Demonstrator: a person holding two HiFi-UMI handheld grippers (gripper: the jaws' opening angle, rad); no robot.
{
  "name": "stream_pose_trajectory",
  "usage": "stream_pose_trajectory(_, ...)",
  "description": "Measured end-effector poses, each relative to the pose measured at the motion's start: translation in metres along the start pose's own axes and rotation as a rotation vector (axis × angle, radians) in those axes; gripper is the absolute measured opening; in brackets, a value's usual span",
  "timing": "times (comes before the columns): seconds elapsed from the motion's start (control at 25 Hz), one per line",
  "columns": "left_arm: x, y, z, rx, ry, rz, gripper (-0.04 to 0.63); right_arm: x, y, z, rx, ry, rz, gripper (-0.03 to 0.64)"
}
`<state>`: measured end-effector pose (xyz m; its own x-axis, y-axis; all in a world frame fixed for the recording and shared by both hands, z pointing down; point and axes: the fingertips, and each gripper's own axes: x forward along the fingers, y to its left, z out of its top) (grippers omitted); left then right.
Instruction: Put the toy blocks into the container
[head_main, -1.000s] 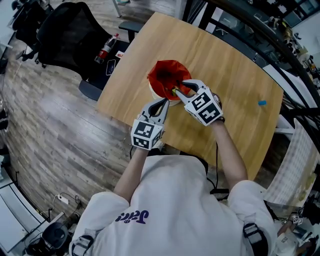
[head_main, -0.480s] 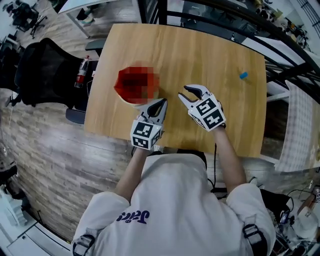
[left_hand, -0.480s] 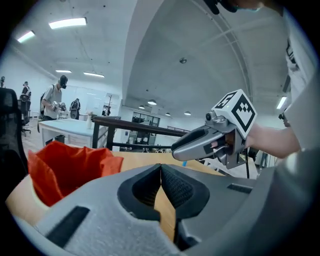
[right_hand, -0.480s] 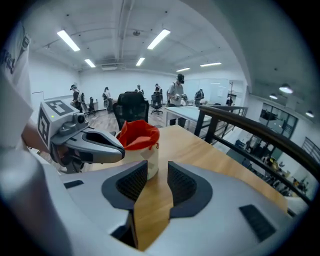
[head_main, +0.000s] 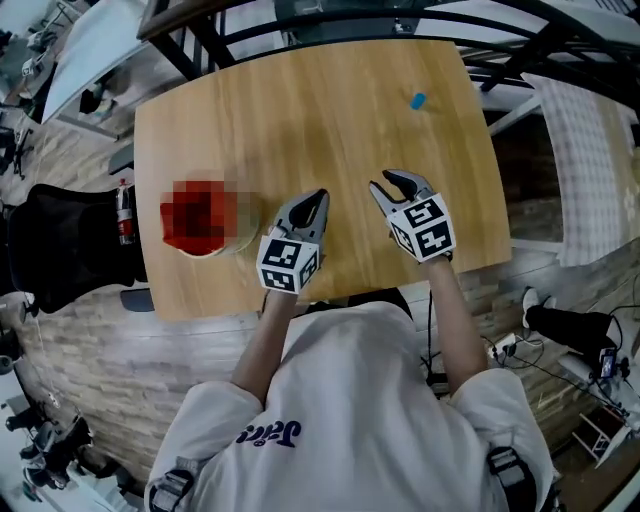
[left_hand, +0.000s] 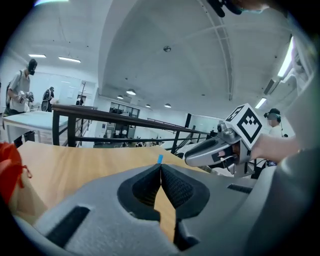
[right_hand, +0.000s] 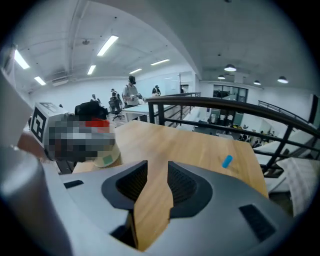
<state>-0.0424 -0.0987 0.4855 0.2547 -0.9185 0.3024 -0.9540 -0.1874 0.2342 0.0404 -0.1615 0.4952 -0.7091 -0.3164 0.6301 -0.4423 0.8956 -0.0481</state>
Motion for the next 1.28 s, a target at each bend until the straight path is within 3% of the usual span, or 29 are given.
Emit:
stream_pose_trajectory(0.24,0.075,-0.024,0.004,0.028,0.043,-0.075,0.014,-0.013,-0.088,-0.033,0.118,0.014,-0.105,0.133)
stream_pose_trajectory(0.6,0.173,-0.024,0.008,0.059,0.093,-0.103,0.014,0.024,-0.2,-0.045,0.147,0.035,-0.153,0.133)
stream_pose_trajectory(0.92,0.239,-0.011,-0.022,0.04,0.156,-0.089,0.014,0.108,-0.268,-0.064,0.21,0.025,-0.222,0.187)
stream_pose_trajectory(1.28,0.265,-0.001,-0.043,0.015,0.194,-0.081,0.014,0.166,-0.306,-0.069,0.268,0.009,-0.272,0.212)
